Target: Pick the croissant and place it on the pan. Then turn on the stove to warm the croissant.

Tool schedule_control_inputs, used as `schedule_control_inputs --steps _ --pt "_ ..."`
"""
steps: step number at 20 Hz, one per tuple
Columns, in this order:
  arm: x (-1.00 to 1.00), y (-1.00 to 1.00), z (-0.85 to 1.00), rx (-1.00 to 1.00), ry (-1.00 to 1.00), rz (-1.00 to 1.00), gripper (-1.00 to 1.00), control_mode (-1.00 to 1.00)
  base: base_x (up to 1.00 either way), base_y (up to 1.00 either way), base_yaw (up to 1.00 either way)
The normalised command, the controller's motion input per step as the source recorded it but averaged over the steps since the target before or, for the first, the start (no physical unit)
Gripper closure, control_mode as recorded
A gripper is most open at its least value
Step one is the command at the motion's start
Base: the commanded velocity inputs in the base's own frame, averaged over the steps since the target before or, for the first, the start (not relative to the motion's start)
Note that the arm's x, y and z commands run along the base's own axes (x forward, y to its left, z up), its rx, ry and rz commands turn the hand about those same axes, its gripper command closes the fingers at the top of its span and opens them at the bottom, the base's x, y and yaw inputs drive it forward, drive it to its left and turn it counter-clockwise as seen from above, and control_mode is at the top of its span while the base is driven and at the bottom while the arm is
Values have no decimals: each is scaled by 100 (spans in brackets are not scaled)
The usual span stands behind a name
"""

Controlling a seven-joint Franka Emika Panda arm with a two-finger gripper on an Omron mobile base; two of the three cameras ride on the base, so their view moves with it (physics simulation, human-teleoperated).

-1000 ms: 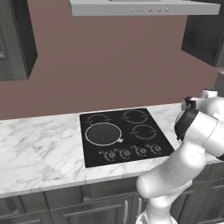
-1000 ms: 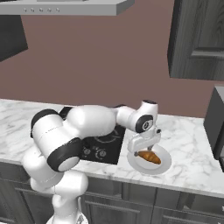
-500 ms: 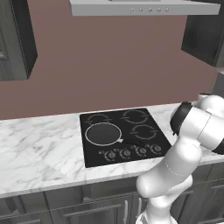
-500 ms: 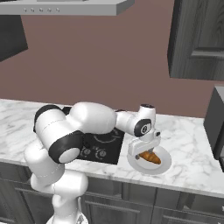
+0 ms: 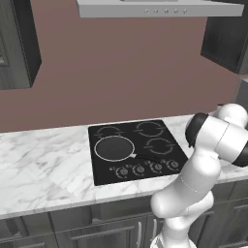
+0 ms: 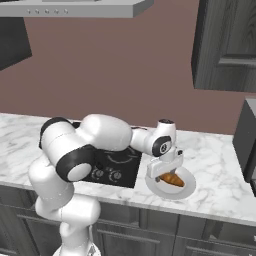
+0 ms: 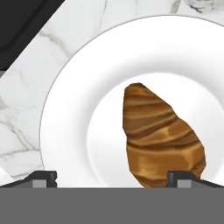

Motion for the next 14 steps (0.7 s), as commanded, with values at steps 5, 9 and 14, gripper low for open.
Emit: schedule_control_inputs --steps 5,9,14 --pt "0 -4 1 0 -4 0 -100 -100 0 0 0" --pt "0 -7 -23 0 0 0 -100 -100 0 0 0" --pt "9 -3 -43 -1 -1 0 -100 -100 0 0 0"
